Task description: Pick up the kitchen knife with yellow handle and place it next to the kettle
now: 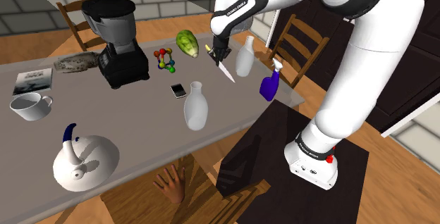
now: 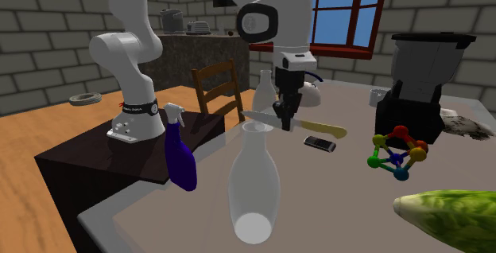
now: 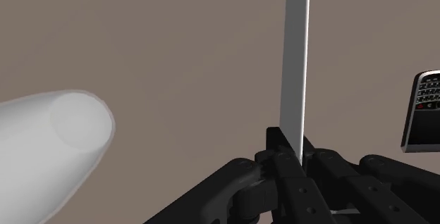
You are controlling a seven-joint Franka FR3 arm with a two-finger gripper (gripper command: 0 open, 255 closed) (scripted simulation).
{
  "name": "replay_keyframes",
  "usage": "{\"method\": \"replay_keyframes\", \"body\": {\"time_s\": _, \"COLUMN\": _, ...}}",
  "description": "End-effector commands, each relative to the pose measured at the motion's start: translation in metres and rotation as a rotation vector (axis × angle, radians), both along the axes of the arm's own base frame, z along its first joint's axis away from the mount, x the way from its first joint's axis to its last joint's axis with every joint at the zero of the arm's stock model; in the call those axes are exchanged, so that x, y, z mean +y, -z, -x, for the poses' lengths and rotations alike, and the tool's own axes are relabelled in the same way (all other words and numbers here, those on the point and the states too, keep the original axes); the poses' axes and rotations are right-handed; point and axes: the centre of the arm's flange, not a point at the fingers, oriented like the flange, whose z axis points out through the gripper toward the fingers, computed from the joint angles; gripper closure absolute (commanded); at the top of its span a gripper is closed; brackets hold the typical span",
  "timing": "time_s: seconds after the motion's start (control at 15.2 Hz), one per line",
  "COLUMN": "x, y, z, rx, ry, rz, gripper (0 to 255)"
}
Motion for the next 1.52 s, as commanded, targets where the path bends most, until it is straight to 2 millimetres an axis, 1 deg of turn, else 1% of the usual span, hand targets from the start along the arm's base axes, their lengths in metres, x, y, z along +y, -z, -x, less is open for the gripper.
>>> {"method": "replay_keyframes", "body": {"time_s": 0.0, "x": 0.000, "y": -0.010, "z": 0.000, "rx": 0.001, "ry": 0.000, "rz": 0.000, "gripper": 255}}
{"method": "replay_keyframes", "body": {"time_s": 1.19, "x": 0.000, "y": -0.105, "z": 0.000, "rx": 0.001, "ry": 0.000, "rz": 0.000, "gripper": 255}}
{"method": "replay_keyframes", "body": {"time_s": 1.25, "x": 0.000, "y": -0.108, "z": 0.000, "rx": 0.001, "ry": 0.000, "rz": 0.000, "gripper": 255}}
{"method": "replay_keyframes", "body": {"time_s": 1.45, "x": 0.040, "y": -0.108, "z": -0.003, "rx": 0.001, "ry": 0.000, "rz": 0.000, "gripper": 255}}
